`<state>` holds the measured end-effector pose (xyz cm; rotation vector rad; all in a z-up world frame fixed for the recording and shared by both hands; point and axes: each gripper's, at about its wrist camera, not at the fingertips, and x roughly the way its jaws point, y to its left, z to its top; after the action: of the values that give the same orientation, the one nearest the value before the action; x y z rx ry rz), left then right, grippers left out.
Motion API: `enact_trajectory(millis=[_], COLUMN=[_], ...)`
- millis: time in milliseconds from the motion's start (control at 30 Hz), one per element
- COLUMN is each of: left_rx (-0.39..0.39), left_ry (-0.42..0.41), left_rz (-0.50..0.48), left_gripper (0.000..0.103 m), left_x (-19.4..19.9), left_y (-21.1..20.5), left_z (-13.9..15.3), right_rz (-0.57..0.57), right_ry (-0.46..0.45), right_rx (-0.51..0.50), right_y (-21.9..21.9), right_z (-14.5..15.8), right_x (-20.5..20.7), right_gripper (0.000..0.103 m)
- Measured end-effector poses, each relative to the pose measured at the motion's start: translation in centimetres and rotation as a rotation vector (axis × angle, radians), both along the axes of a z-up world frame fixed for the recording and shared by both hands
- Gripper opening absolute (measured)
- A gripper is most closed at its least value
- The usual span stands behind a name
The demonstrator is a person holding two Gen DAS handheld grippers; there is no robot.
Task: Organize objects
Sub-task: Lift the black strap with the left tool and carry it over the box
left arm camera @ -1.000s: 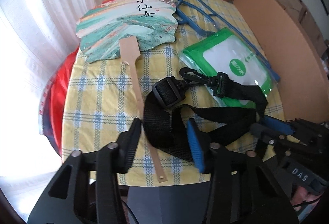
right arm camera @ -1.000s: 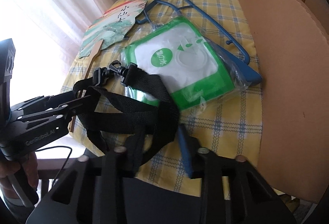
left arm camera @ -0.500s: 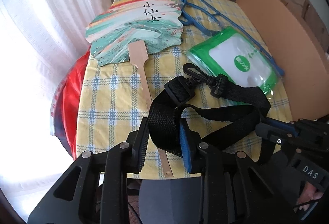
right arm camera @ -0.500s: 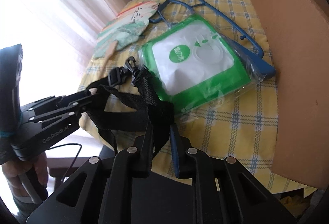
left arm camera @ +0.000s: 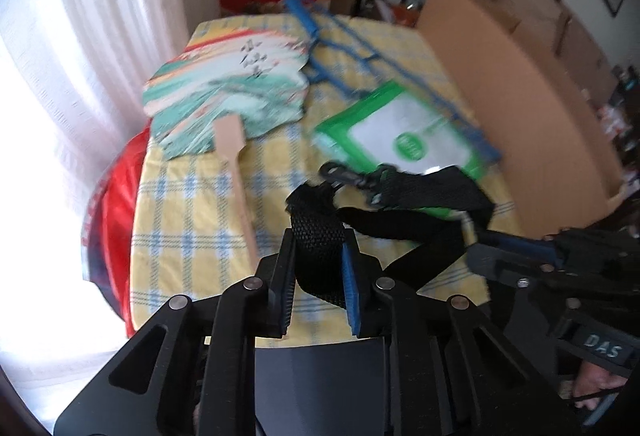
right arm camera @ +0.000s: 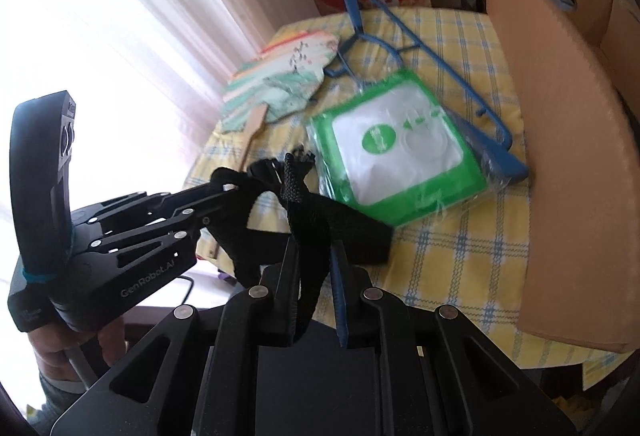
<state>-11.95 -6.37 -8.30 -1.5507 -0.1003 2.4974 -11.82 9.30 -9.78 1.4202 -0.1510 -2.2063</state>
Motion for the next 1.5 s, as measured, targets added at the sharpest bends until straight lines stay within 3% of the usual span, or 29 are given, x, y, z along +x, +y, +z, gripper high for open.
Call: enact_trajectory(millis=[467,867,1167,1500], left_rx=[0.096,0.128,0.197,0.212], left_ry=[0.159,0.26,0.235,0.172], left_rz=[-0.101,-0.237,-0.309,-0.36], left_gripper=[0.018,0.018,0.018,0.018], left_x=[-0.3,-0.6,-2.1,-3.6], left_y=[3.8,10.8,16.5,22.4], left_z=[9.1,16.3,17.2,15.2], right_rz=[-0.016,-0.129,-0.226,-0.324], right_ry=[0.131,0.238,0.263,0.23], right_rx=[-0.045,-0.047,-0.032,-0.034], right_y=[3.0,9.8,15.2,19.8], right_z=[7.8,13.6,15.0,13.4], right_x=[0.4,0.5,0.6,0.3], right_gripper=[0.013,0.013,0.013,0.013])
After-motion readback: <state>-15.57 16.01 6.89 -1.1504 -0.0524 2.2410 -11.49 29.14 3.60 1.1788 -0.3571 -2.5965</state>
